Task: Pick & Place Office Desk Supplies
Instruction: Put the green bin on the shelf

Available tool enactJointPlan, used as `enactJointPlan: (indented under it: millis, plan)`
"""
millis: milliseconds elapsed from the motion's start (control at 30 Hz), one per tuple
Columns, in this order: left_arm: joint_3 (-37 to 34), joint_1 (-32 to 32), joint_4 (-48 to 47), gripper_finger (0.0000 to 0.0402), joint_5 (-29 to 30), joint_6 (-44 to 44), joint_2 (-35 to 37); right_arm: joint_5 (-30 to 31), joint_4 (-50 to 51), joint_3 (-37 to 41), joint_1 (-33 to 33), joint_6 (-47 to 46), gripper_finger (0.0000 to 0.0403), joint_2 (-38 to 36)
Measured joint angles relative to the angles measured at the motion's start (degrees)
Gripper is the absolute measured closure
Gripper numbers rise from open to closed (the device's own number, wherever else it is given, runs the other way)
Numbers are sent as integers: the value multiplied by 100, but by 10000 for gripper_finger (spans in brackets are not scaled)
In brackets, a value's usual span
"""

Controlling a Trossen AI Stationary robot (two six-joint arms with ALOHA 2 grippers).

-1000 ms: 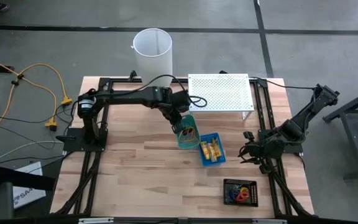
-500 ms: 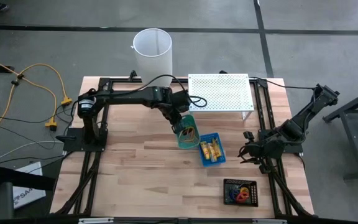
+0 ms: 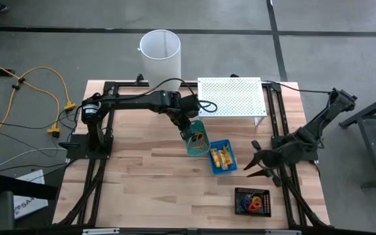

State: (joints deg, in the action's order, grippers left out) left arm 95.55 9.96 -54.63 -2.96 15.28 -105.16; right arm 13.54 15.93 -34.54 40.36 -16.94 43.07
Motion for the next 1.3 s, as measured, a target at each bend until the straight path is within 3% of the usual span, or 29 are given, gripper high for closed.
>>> enactJointPlan:
  millis: [267,400,833,1067,1300]
  plan:
    - [-4,0,-29,401,-26,7,2,1059,-1193,0,-49,650,292,571]
    - [-4,0,-29,401,-26,18,2,1107,-1694,0,-405,881,292,1046]
    - [-4,0,-49,401,-29,129,9,-351,-2951,-25,-1725,1559,292,2158]
    - [-4,0,-49,401,-29,129,9,-1024,-2940,-550,-2151,1624,292,2493]
    - [-4,0,-51,401,-29,127,9,-1259,-1902,-1425,-2526,2021,292,3135]
